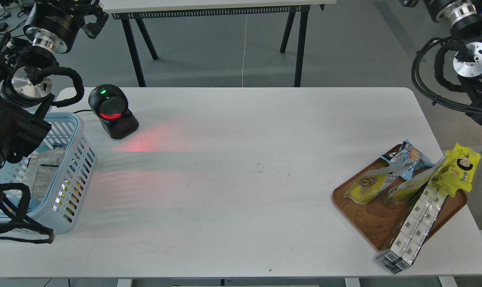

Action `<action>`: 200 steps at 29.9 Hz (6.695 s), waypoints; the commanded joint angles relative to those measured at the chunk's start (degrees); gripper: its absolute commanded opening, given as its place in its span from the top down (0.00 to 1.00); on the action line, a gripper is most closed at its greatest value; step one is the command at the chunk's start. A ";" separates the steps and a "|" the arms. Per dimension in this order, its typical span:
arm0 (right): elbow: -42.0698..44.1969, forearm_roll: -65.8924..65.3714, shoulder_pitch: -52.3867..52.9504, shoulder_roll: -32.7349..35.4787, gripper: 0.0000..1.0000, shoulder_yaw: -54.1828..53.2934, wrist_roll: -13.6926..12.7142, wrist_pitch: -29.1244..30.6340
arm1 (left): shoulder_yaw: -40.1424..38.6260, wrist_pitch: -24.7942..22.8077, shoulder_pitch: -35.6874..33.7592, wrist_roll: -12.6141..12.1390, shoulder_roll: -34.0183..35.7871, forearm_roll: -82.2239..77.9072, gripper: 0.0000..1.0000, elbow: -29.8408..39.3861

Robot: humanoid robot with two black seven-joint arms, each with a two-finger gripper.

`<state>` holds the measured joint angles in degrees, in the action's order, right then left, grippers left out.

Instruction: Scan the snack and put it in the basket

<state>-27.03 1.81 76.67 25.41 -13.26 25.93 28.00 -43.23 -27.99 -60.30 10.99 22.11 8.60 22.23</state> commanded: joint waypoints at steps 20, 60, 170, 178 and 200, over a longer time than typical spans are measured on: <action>-57.77 -73.86 24.92 18.70 0.02 30.04 2.07 0.00 | 0.43 -0.01 -0.17 0.00 1.53 -0.07 0.00 0.00; -57.35 -121.08 21.33 19.32 0.73 53.52 2.07 -11.48 | 0.16 -0.01 -0.08 0.08 1.79 -0.07 0.00 -0.35; -26.06 -116.25 14.56 -25.41 0.71 31.11 2.07 -11.65 | 0.51 -0.01 -0.52 -0.09 2.23 -0.07 0.00 -0.35; -35.71 -113.62 19.92 -16.11 0.37 23.91 2.07 -11.30 | 0.51 -0.01 -0.61 -0.09 2.41 -0.16 0.00 -0.35; -40.04 -66.81 -4.41 14.22 0.01 -8.18 2.07 -11.13 | 5.61 -0.01 -11.24 -10.38 7.33 -21.50 0.03 5.96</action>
<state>-67.80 -75.25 75.89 36.75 -19.07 27.99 16.35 -38.60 -28.00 -69.97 -0.04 28.27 -5.53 24.23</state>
